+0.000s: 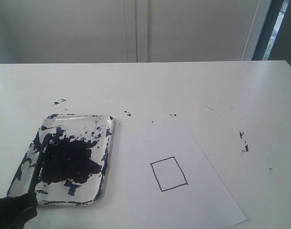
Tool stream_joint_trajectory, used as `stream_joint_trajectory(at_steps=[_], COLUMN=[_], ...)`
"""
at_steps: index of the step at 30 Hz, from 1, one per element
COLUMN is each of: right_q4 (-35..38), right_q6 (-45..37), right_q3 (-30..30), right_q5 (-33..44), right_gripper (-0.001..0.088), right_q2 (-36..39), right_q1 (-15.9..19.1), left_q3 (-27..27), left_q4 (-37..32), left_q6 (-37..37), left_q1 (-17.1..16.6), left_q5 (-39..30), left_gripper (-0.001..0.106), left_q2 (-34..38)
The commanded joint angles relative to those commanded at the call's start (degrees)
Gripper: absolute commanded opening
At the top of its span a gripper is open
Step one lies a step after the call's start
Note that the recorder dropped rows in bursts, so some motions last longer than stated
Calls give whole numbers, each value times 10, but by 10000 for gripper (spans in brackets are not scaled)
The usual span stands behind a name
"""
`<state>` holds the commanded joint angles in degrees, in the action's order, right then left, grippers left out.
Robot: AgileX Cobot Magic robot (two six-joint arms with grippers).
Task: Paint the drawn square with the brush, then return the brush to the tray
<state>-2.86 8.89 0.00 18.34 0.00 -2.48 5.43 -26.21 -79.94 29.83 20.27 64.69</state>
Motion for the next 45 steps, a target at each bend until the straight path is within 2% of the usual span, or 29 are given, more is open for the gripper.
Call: stream_joint_trajectory(at_steps=[5, 8, 12, 19, 21, 27, 29, 36, 40, 45], right_q4=[0, 0, 0, 0, 0, 0, 0, 0, 0, 0], right_q6=[0, 0, 0, 0, 0, 0, 0, 0, 0, 0], right_q3=[0, 0, 0, 0, 0, 0, 0, 0, 0, 0], right_q5=[0, 0, 0, 0, 0, 0, 0, 0, 0, 0], right_gripper=[0, 0, 0, 0, 0, 0, 0, 0, 0, 0], right_q2=[0, 0, 0, 0, 0, 0, 0, 0, 0, 0], right_q1=[0, 0, 0, 0, 0, 0, 0, 0, 0, 0], left_q3=[0, 0, 0, 0, 0, 0, 0, 0, 0, 0], left_q4=[4, 7, 7, 7, 7, 17, 18, 22, 97, 267], left_q6=[0, 0, 2, 2, 6, 23, 26, 33, 102, 233], left_q1=[47, 62, 76, 76, 76, 76, 76, 76, 76, 75], left_q5=[0, -2, -2, -3, -3, -1, -2, -3, 8, 21], left_gripper=[0, 0, 0, 1, 45, 381, 458, 474, 466, 410], left_q2=[0, 0, 0, 0, 0, -1, -7, -28, -57, -112])
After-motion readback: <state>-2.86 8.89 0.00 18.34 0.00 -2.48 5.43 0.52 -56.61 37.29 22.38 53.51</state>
